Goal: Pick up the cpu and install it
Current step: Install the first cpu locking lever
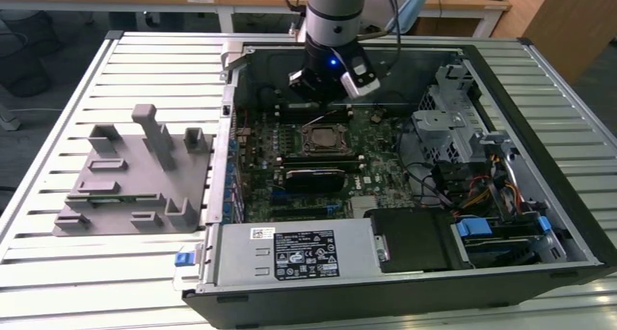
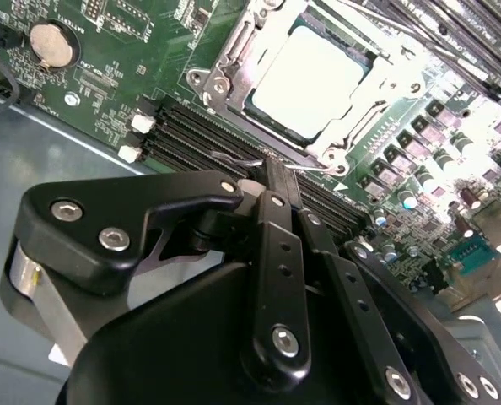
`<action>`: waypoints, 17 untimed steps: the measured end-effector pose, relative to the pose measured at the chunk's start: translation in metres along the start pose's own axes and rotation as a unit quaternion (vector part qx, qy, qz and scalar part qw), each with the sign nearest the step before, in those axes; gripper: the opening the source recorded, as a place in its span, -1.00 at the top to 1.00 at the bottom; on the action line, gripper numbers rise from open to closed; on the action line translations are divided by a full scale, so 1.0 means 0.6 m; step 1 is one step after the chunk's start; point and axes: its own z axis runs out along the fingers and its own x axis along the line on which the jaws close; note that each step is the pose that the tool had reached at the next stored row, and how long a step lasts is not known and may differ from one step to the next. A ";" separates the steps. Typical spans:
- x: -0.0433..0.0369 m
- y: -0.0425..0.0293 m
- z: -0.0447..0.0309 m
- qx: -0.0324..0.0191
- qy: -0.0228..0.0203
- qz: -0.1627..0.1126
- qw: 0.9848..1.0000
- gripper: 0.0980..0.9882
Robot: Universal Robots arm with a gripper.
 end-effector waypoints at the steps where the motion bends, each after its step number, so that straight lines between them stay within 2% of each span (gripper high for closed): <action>1: -0.001 0.000 0.001 0.000 0.000 0.000 1.000 0.98; 17: -0.018 0.007 0.012 0.000 0.001 -0.004 1.000 0.98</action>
